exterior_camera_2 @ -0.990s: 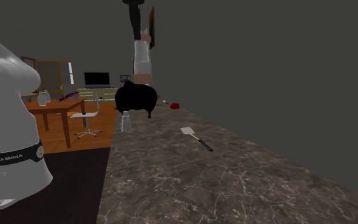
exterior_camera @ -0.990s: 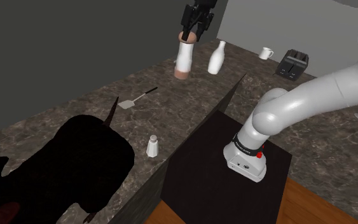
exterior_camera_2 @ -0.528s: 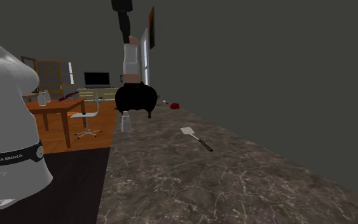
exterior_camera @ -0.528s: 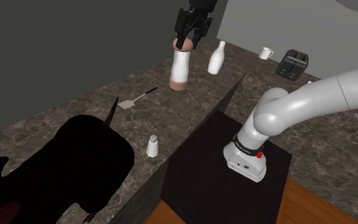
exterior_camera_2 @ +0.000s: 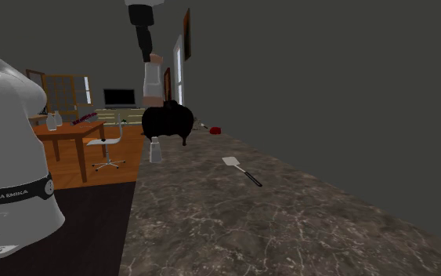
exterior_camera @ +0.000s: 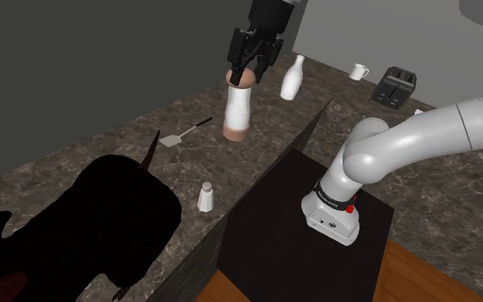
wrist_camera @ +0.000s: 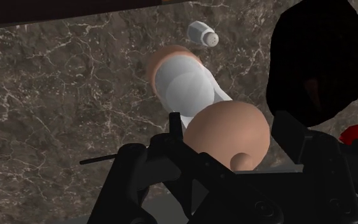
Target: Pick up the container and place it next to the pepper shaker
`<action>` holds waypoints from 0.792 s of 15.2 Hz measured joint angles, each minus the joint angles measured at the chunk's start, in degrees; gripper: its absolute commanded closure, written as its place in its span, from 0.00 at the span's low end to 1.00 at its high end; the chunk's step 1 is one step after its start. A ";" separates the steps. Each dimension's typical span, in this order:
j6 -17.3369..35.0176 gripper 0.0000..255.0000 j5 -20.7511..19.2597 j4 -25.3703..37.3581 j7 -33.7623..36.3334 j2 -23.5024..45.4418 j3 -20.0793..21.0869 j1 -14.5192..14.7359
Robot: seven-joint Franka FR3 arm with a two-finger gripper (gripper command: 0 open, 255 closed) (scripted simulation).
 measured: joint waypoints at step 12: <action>8.42 1.00 1.77 -10.18 -1.28 -1.72 1.64 0.77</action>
